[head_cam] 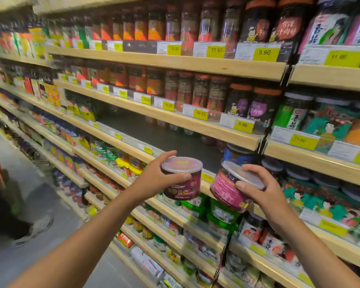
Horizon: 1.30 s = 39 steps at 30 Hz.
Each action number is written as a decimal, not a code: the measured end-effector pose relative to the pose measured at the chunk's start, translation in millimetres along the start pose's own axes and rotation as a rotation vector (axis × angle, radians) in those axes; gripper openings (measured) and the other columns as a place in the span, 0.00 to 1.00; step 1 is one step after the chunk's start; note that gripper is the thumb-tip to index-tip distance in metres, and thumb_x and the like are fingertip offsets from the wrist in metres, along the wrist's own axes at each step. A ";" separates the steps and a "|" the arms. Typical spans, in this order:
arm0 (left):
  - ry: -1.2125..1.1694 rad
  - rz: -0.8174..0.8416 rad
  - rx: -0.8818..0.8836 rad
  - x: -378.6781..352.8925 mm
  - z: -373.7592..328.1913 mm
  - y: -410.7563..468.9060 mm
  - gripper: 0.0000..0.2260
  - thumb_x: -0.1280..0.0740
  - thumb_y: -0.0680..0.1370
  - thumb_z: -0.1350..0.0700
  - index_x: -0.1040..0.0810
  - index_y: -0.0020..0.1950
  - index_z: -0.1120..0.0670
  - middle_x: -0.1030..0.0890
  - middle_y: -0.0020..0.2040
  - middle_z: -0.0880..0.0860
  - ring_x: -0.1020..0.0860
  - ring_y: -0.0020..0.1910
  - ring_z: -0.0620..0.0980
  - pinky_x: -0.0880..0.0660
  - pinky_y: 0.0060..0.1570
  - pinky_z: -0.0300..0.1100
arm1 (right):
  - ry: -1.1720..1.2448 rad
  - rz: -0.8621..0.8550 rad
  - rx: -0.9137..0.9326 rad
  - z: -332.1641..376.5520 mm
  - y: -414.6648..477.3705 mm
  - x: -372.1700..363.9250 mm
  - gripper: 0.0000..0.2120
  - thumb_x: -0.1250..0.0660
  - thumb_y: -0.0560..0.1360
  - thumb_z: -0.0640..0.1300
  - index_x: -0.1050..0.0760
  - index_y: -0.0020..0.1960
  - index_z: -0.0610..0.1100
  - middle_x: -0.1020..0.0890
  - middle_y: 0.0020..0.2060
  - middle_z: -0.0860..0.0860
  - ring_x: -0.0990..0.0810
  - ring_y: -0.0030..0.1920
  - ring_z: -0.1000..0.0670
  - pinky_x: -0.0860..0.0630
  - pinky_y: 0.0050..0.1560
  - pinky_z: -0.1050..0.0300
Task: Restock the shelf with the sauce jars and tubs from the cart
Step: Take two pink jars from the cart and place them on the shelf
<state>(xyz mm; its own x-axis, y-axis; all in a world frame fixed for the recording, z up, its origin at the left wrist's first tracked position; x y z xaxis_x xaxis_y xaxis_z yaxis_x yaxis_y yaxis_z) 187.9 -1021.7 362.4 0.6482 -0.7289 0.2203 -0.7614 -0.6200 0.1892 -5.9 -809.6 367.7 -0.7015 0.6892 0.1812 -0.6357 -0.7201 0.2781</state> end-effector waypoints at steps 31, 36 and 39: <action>0.455 0.697 0.118 -62.3 85.9 235.4 0.24 0.30 0.79 0.49 0.26 0.72 0.59 0.22 0.65 0.55 0.23 0.59 0.48 0.27 0.52 0.36 | -0.193 -0.482 -0.056 -24.0 4.6 -67.6 0.30 0.23 0.59 0.61 0.23 0.59 0.55 0.21 0.57 0.56 0.21 0.56 0.51 0.19 0.46 0.52; 0.812 0.739 0.034 -44.9 99.5 248.0 0.34 0.32 0.72 0.30 0.22 0.69 0.52 0.25 0.71 0.53 0.27 0.70 0.53 0.32 0.65 0.45 | -0.208 -0.491 -0.072 -24.4 4.2 -76.5 0.29 0.24 0.59 0.61 0.23 0.58 0.56 0.22 0.59 0.53 0.20 0.57 0.50 0.18 0.47 0.48; 0.944 0.593 -0.110 -31.5 95.2 252.9 0.25 0.36 0.75 0.30 0.19 0.43 0.52 0.19 0.46 0.50 0.21 0.45 0.48 0.29 0.43 0.44 | -0.229 -0.495 -0.078 -24.8 2.5 -78.2 0.35 0.22 0.55 0.67 0.23 0.59 0.57 0.22 0.59 0.54 0.21 0.58 0.49 0.18 0.48 0.46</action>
<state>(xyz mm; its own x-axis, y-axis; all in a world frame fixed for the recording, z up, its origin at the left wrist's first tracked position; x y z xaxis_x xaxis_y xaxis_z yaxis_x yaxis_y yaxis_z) -25.2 -1183.2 312.3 -0.0406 -0.3587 0.9326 -0.9762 -0.1847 -0.1135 39.4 -867.3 330.8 -0.2301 0.9407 0.2493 -0.9000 -0.3032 0.3133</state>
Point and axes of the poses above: each hand's wrist, its own y-axis towards the middle knuckle, its own x-axis out of the back of the hand, z = x × y, the point moved 7 cm from there along y, towards the middle knuckle
